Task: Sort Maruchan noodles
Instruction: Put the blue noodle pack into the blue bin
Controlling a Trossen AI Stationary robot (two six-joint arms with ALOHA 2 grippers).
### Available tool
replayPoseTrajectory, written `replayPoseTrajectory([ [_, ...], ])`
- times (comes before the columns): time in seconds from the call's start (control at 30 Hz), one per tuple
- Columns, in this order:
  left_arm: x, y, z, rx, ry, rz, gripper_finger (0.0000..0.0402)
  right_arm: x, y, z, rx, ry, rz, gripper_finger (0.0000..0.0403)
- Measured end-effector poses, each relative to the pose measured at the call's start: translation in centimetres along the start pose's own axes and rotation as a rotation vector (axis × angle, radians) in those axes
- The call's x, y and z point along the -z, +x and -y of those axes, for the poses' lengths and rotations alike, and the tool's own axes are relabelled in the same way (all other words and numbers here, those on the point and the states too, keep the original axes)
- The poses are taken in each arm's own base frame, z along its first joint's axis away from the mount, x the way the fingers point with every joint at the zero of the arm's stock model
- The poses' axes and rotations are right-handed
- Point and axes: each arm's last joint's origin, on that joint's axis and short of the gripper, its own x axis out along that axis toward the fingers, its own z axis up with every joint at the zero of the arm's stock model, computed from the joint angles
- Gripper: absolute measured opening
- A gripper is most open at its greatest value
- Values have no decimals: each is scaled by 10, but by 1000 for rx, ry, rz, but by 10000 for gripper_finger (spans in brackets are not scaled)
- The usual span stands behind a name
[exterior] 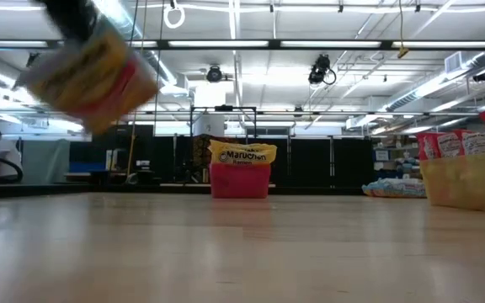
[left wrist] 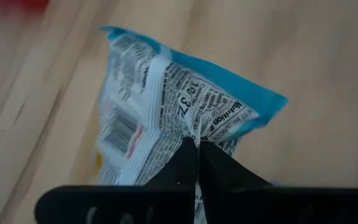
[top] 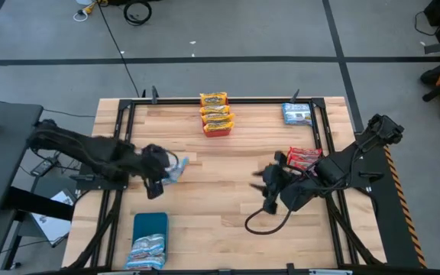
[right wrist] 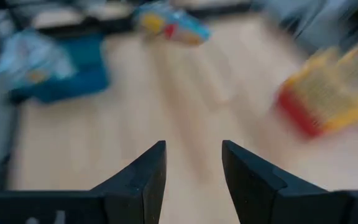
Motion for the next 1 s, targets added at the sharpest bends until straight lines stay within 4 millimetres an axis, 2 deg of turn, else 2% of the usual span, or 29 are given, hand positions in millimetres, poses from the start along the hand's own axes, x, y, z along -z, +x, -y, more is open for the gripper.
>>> replayPoseTrajectory([
  [0.1,-26,-39,4,140,-27,209,6,-10,1,1,99,-102,134,169],
  [0.23,-50,-81,10,336,2,477,6,-32,8,6,103,-201,244,203],
  [0.37,-66,-99,19,495,59,678,6,-57,19,14,-31,-199,343,262],
  [0.5,-75,-101,26,563,68,753,6,-76,23,25,-116,-144,443,328],
  [0.6,-76,-97,27,564,48,733,6,-81,24,28,-148,-160,475,364],
  [0.7,-70,-93,25,566,-18,636,6,-79,25,29,-156,-183,448,379],
  [0.9,-50,-85,23,598,-170,185,6,-70,27,27,-156,-193,366,373],
  [1.0,-38,-72,29,627,-240,-108,6,-66,28,28,-151,-178,319,368],
])
